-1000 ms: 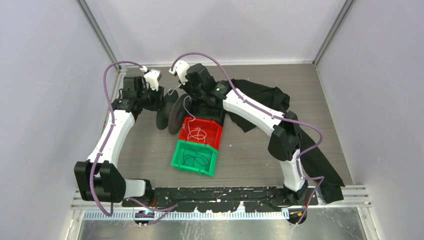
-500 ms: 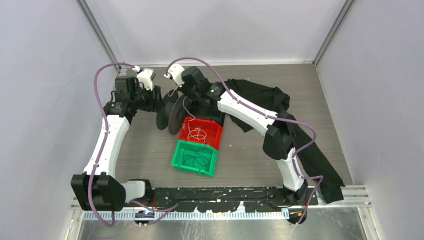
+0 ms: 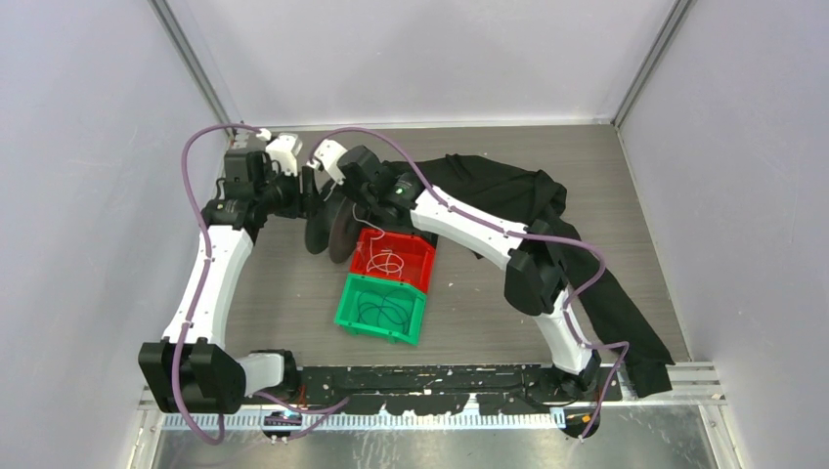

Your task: Wrap the cables

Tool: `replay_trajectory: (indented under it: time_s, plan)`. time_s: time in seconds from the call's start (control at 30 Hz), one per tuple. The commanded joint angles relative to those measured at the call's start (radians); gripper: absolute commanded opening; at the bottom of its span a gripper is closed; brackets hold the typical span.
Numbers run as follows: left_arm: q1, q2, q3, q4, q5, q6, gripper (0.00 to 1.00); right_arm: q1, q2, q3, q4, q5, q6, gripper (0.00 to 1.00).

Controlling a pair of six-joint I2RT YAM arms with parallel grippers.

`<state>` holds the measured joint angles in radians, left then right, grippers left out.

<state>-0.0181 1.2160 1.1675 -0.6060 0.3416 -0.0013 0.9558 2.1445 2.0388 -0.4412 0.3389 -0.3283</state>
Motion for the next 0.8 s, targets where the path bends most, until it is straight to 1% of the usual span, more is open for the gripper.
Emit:
replay_trajectory:
  time_s: [0.0, 0.1, 0.27, 0.33, 0.77]
  plan:
    - [0.005, -0.037, -0.017, 0.033, 0.008, -0.037, 0.59, 0.001, 0.0, 0.041, 0.033, 0.0, 0.029, 0.0]
    - [0.005, -0.039, -0.046, 0.073, 0.018, -0.06, 0.59, 0.001, 0.004, 0.044, 0.031, -0.025, 0.044, 0.0]
    - [0.004, -0.066, -0.123, 0.212, 0.021, -0.112, 0.59, 0.0, 0.013, 0.064, 0.008, -0.104, 0.095, 0.0]
    - [0.004, -0.074, -0.144, 0.242, 0.018, -0.118, 0.59, -0.002, 0.019, 0.075, -0.006, -0.12, 0.107, 0.0]
    - [0.004, -0.053, -0.139, 0.231, 0.012, -0.105, 0.57, -0.002, 0.048, 0.095, -0.032, -0.159, 0.132, 0.0]
